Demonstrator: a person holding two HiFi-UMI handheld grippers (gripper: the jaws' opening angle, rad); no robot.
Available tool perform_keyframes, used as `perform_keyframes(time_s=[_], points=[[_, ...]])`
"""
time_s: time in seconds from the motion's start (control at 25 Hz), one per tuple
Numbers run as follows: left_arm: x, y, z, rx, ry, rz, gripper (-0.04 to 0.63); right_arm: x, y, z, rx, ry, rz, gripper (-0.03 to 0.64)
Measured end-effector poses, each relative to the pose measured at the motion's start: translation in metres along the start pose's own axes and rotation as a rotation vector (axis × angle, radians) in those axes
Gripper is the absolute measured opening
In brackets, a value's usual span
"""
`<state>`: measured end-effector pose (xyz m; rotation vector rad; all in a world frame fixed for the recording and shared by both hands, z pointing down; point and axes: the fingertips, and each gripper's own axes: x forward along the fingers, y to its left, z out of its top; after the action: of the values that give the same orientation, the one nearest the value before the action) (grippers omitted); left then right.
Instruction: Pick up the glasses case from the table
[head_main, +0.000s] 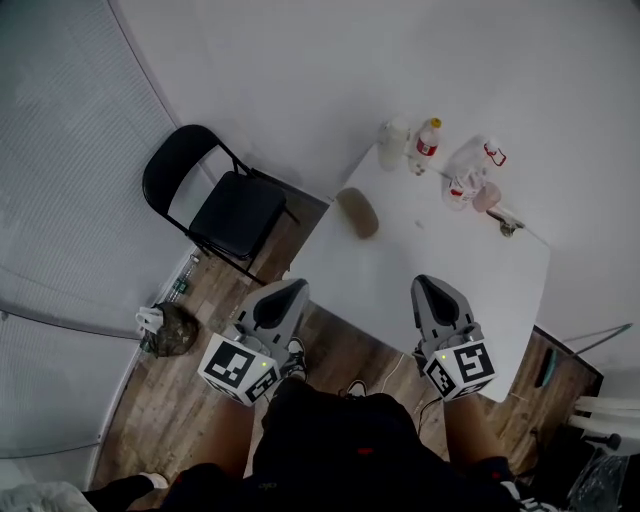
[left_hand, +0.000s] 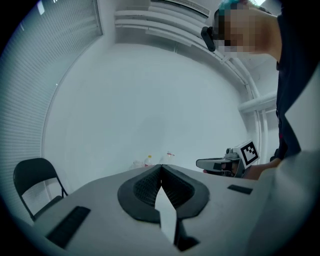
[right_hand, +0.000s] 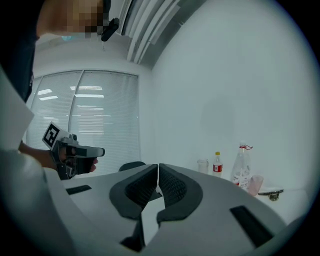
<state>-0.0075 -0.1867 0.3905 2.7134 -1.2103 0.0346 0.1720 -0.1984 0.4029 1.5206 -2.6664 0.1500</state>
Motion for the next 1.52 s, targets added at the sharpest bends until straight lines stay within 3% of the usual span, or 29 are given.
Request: perform_keyframes(time_s=[0.48,0.72,0.92,0.96,1.04,1.2,1.36,1.52], points=[[0.029,0.148,0.024,0.001,-0.004,-0.136,0.02,0.125,0.026,0.014,-0.012,0.044,-0.169,0.023],[0.038,0.187,0.022,0.016,0.006,-0.164,0.02,0.157,0.022,0.002,0.013,0.091,-0.223,0.023],[0.046,0.205,0.019,0.009,0.016,-0.146,0.02,0.18,0.012,-0.019,-0.018,0.169,-0.205,0.025],[0.048,0.206,0.018,0.006,0.016,-0.138,0.02,0.186,0.009,-0.027,-0.027,0.199,-0.191,0.04],[0.053,0.207,0.016,-0.003,0.017,-0.123,0.02,0.199,0.001,-0.047,-0.028,0.266,-0.158,0.206],[0.064,0.206,0.009,-0.011,0.026,-0.107,0.02,0.231,-0.023,-0.099,-0.1,0.421,-0.144,0.282],[0.068,0.201,0.001,-0.009,0.052,-0.098,0.02,0.266,-0.05,-0.162,-0.086,0.567,-0.135,0.353],[0.067,0.203,-0.013,-0.012,0.097,-0.088,0.02,0.295,-0.08,-0.219,-0.088,0.72,-0.137,0.371]])
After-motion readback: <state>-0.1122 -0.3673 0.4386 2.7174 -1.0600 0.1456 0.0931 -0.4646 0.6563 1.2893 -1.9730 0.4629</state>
